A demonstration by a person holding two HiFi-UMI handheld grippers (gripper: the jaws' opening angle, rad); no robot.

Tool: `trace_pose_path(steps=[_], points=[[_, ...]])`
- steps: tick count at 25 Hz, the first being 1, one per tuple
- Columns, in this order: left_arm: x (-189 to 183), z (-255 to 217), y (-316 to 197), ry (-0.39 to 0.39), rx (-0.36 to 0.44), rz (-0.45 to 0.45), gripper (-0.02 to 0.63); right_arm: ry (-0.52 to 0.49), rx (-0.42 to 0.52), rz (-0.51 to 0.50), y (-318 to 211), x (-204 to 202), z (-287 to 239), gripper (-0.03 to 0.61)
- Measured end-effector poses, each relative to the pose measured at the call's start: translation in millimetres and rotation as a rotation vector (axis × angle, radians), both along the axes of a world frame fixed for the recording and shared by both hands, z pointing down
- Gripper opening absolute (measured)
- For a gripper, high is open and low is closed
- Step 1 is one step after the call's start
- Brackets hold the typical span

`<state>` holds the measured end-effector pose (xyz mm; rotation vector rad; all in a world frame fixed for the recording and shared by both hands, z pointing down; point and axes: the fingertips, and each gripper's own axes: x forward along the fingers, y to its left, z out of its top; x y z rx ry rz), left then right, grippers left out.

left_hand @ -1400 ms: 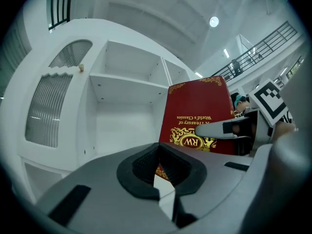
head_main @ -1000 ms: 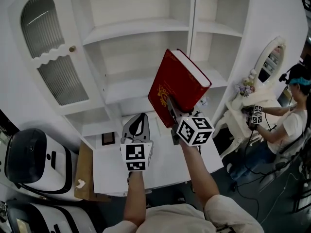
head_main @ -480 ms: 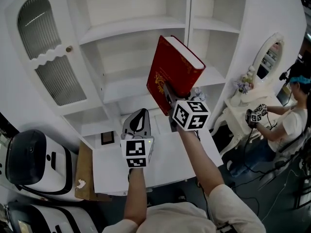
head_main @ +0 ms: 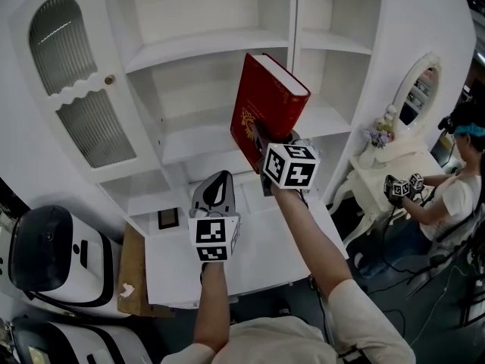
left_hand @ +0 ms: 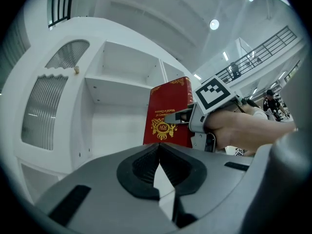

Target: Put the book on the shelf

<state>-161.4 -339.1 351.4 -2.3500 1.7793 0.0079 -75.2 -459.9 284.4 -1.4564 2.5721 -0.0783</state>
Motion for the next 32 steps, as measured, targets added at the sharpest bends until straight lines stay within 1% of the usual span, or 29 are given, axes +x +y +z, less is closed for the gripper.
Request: trace_pose_path(steps=[4, 13, 20, 27, 32], points=[[-0.2, 2.3, -0.6, 0.01, -0.006, 0.001, 0.017, 0.005, -0.016, 0.014, -10.0, -2.7, 0.4, 0.196], [0.9, 6.1, 1.4, 0.003, -0.011, 0.006, 0.017, 0.002, -0.06, 0.043, -31.7, -4.1, 5.0, 0.196], [2.3, 8.3, 0.0, -0.001, -0.013, 0.012, 0.017, 0.023, -0.056, 0.065, -47.2, -5.7, 2.7, 0.198], [1.7, 17.1, -4.5, 0.005, -0.025, 0.011, 0.017, 0.089, -0.046, 0.08, -68.5, -10.6, -2.1, 0.198], [-0.5, 21.4, -9.3, 0.006, -0.034, 0.008, 0.017, 0.065, -0.069, 0.083, -81.1, -9.5, -2.7, 0.198]])
